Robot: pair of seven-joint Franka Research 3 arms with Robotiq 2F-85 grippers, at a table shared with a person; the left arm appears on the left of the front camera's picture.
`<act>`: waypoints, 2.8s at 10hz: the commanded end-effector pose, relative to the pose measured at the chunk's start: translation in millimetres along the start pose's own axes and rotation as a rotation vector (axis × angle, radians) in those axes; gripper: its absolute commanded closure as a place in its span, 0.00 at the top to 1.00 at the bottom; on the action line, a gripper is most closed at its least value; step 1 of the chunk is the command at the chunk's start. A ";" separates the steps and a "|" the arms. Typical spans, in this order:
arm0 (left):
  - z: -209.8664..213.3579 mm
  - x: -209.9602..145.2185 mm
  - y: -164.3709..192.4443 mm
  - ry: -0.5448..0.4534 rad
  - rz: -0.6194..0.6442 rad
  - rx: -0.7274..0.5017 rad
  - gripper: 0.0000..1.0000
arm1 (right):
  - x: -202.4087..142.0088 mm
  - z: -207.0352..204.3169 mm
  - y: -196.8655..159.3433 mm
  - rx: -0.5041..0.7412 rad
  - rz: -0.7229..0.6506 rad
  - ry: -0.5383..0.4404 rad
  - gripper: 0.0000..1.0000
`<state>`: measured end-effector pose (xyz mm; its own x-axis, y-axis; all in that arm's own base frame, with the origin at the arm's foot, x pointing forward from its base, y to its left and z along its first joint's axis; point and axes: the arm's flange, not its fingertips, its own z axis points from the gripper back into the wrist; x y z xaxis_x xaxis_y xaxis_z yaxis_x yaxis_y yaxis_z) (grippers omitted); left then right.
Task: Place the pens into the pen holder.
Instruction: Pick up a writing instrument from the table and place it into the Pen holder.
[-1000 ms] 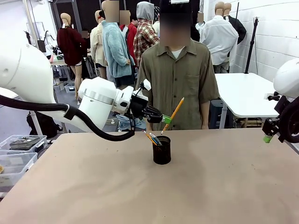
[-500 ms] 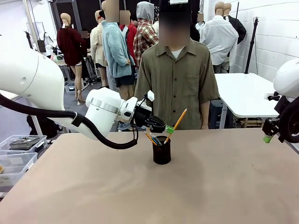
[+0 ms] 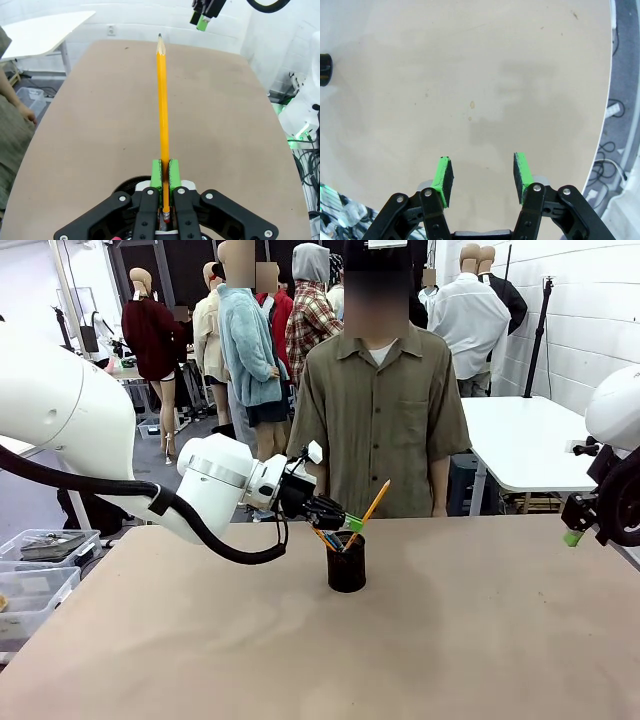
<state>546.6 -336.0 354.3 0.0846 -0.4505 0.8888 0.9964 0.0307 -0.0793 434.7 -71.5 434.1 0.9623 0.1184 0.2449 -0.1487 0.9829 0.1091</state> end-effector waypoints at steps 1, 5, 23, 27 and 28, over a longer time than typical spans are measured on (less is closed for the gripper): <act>5.7 -9.2 -5.1 -0.031 -0.012 -0.015 0.00 | -0.3 -2.2 2.0 -0.040 -0.011 0.005 0.62; 2.9 -17.0 -5.8 -0.008 -0.022 -0.023 0.23 | -0.3 -2.2 2.0 -0.040 -0.011 0.005 0.62; 260.2 9.0 -111.7 0.179 0.254 0.178 0.52 | -0.3 -2.2 2.0 -0.040 -0.011 0.005 0.62; 277.3 -8.6 -112.7 0.156 0.277 0.177 0.52 | -0.3 -2.2 2.0 -0.040 -0.011 0.005 0.62; 277.3 -8.6 -112.7 0.156 0.277 0.177 0.52 | -0.3 -2.2 2.0 -0.040 -0.011 0.005 0.62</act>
<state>434.5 -78.5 478.6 0.3761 -0.5253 0.7633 0.9197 0.3117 -0.2387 434.6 -72.0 434.0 0.9624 0.1170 0.2450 -0.1474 0.9830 0.1098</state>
